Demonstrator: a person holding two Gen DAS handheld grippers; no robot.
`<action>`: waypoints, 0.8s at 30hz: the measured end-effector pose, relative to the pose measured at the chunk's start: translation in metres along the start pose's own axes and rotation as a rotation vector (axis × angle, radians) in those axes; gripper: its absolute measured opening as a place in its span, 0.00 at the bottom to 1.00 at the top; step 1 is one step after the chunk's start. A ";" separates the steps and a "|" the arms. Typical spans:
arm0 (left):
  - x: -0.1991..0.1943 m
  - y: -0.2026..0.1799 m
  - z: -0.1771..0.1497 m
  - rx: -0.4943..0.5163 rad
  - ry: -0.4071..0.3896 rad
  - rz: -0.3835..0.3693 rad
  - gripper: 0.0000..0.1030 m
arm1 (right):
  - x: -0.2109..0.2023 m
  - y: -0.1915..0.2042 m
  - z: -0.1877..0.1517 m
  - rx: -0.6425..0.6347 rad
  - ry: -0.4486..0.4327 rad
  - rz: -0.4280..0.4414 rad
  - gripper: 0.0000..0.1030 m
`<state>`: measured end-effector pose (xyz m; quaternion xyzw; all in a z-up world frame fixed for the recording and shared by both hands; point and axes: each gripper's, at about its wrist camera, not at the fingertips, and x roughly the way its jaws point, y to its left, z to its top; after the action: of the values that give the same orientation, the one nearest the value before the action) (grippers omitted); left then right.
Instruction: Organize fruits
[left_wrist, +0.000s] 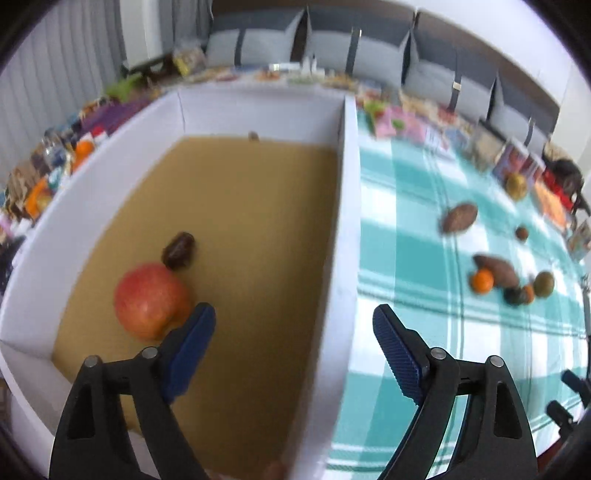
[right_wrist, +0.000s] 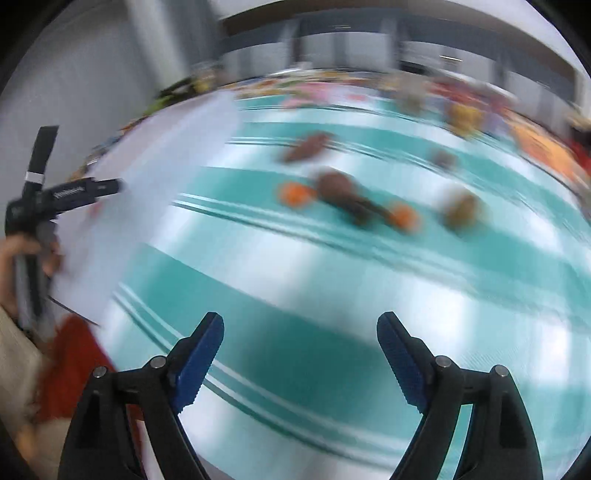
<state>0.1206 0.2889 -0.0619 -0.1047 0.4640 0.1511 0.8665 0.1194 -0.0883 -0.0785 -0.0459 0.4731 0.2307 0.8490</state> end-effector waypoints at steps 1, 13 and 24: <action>-0.003 -0.008 -0.004 0.036 -0.005 0.019 0.86 | -0.006 -0.017 -0.013 0.029 -0.011 -0.029 0.82; -0.024 -0.019 -0.015 0.052 -0.054 0.062 0.86 | -0.038 -0.091 -0.073 0.170 -0.105 -0.263 0.84; -0.146 -0.082 -0.047 0.055 -0.511 0.003 0.96 | -0.051 -0.069 -0.098 0.040 -0.166 -0.325 0.94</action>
<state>0.0371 0.1727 0.0380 -0.0386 0.2339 0.1614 0.9580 0.0503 -0.1963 -0.1001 -0.0856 0.3924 0.0840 0.9120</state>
